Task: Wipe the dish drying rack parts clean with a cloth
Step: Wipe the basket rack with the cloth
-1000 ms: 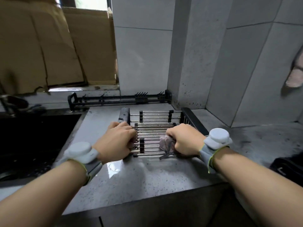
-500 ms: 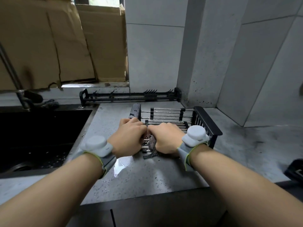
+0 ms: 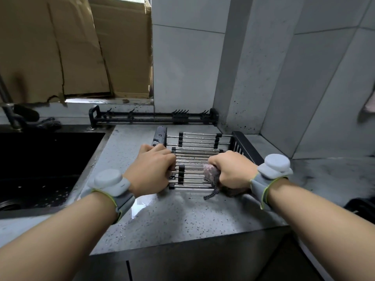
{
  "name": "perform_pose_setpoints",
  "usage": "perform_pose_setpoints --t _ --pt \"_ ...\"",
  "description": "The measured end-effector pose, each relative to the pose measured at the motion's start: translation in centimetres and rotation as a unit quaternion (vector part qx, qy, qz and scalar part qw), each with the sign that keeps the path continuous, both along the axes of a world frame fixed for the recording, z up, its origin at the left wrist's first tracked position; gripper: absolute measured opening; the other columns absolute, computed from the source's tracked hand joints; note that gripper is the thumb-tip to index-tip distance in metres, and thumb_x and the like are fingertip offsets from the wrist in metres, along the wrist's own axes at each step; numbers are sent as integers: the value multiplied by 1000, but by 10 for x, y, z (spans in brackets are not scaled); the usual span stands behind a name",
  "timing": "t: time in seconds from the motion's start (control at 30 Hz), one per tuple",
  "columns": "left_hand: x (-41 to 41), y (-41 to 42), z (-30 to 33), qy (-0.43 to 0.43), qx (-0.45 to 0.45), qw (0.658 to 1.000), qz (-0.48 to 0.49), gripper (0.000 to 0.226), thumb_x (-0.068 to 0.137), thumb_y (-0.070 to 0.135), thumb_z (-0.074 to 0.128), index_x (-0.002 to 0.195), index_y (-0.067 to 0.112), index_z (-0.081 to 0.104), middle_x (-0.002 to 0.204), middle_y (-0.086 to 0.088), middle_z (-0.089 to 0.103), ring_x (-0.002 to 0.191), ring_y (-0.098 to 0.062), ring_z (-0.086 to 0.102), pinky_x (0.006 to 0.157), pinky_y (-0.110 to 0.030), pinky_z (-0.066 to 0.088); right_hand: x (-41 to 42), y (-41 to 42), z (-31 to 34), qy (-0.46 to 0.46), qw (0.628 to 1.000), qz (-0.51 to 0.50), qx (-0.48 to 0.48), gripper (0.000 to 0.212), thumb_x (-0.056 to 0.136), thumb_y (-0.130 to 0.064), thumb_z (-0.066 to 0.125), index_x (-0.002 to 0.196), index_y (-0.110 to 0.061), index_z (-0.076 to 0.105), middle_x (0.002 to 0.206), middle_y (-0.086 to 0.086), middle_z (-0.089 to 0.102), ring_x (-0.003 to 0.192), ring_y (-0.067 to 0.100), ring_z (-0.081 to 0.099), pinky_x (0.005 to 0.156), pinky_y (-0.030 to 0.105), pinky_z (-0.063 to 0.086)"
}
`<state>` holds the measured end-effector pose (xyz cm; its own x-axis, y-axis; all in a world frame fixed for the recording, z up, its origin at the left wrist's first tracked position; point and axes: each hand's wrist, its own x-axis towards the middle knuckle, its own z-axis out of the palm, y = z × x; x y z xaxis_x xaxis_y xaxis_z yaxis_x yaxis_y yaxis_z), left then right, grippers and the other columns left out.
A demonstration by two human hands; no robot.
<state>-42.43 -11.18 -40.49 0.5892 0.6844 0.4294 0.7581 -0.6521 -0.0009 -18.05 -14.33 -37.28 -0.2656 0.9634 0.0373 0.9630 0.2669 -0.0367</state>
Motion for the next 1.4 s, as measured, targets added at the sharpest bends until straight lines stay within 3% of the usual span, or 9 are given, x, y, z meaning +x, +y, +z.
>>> perform_pose_setpoints --t 0.13,0.33,0.57,0.7,0.9,1.07,1.17,1.3,1.4 --pt "1 2 -3 -16 -3 1000 -2 16 77 13 54 75 27 47 79 15 49 100 -14 49 81 -30 16 14 -9 0 211 976 -34 34 33 69 3 61 77 -29 64 80 -11 68 79 11 63 62 22 45" --pt "3 4 -5 -9 12 1000 16 12 76 15 50 75 27 46 80 15 48 101 -14 48 81 -33 17 23 -46 14 451 861 -79 222 39 72 15 61 82 -23 66 76 -14 70 70 1 63 60 17 46" --pt "3 6 -7 -20 16 1000 5 13 76 15 51 74 27 47 79 16 48 100 -15 49 80 -30 13 27 -63 -52 250 884 -112 379 29 65 1 46 78 -24 48 82 -15 50 83 19 45 65 24 25" --pt "1 12 -11 -35 22 999 -22 9 69 20 44 71 28 44 74 17 45 95 -19 53 80 -31 15 23 -57 -69 180 900 -102 384 32 73 -3 47 95 -11 68 97 -1 64 92 20 50 76 20 36" --pt "-2 11 -10 -32 9 999 -37 11 71 17 42 73 28 43 76 15 47 95 -18 51 87 -36 24 25 -51 -86 55 943 -127 302 47 65 0 73 111 0 66 115 12 62 104 31 52 87 41 53" --pt "-2 10 -8 -21 4 999 -31 11 72 17 40 76 27 44 78 15 46 97 -16 48 92 -37 26 26 -38 -74 -33 944 -129 303 26 59 1 65 84 -7 65 94 10 57 84 31 51 63 39 52" --pt "-1 10 -9 -13 14 999 -29 14 70 16 43 76 27 43 77 15 45 97 -17 50 93 -39 28 25 -31 -68 -47 939 -148 307 30 53 8 68 71 -11 54 83 7 52 75 28 50 44 32 38" --pt "0 9 -7 5 5 1000 -16 13 72 15 46 78 27 45 81 15 48 100 -16 48 93 -35 23 27 -25 -64 -31 933 -139 329 32 50 8 64 68 -12 47 77 6 49 68 30 50 40 29 30" --pt "1 6 -6 9 -1 1000 -2 11 72 17 44 78 26 45 82 13 52 101 -16 48 92 -34 22 29 -26 -60 7 932 -136 337 13 59 -3 48 67 -14 45 73 4 48 66 31 50 43 29 27"
